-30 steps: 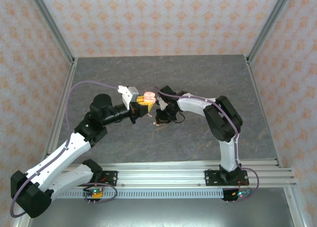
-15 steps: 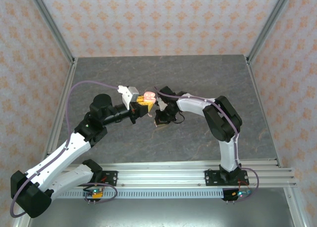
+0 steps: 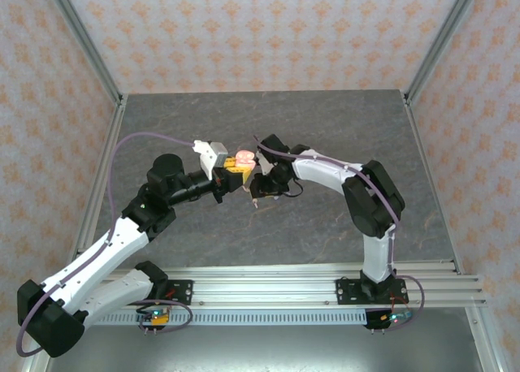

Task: Insert wireless bluetooth earbuds into charging case

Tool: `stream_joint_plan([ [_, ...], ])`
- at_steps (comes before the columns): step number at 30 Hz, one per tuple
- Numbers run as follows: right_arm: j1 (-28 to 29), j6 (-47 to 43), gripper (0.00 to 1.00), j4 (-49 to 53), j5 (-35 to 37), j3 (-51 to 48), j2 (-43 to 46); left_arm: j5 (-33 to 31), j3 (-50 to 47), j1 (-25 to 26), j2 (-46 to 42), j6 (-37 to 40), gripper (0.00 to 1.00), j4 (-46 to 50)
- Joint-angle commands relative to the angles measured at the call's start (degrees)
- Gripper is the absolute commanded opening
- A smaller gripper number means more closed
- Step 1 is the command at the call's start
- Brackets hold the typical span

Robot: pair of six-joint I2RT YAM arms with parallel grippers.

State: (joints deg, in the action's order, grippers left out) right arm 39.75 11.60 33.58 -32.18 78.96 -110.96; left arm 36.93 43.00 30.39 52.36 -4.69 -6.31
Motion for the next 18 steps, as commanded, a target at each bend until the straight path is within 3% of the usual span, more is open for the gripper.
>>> stream_joint_plan([
  [1, 1.8, 0.3, 0.39, 3.1, 4.8, 3.2, -2.1, -1.4, 0.1, 0.5, -1.9, -0.4, 0.15, 0.3],
  [10, 4.9, 2.7, 0.39, 7.2, 12.8, 7.6, -5.6, -2.3, -0.7, 0.4, -3.0, -0.3, 0.15, 0.3],
  [18, 5.6, 3.2, 0.39, 8.3, 13.4, 8.6, -6.7, -2.3, -1.1, 0.4, -3.2, -0.2, 0.16, 0.5],
])
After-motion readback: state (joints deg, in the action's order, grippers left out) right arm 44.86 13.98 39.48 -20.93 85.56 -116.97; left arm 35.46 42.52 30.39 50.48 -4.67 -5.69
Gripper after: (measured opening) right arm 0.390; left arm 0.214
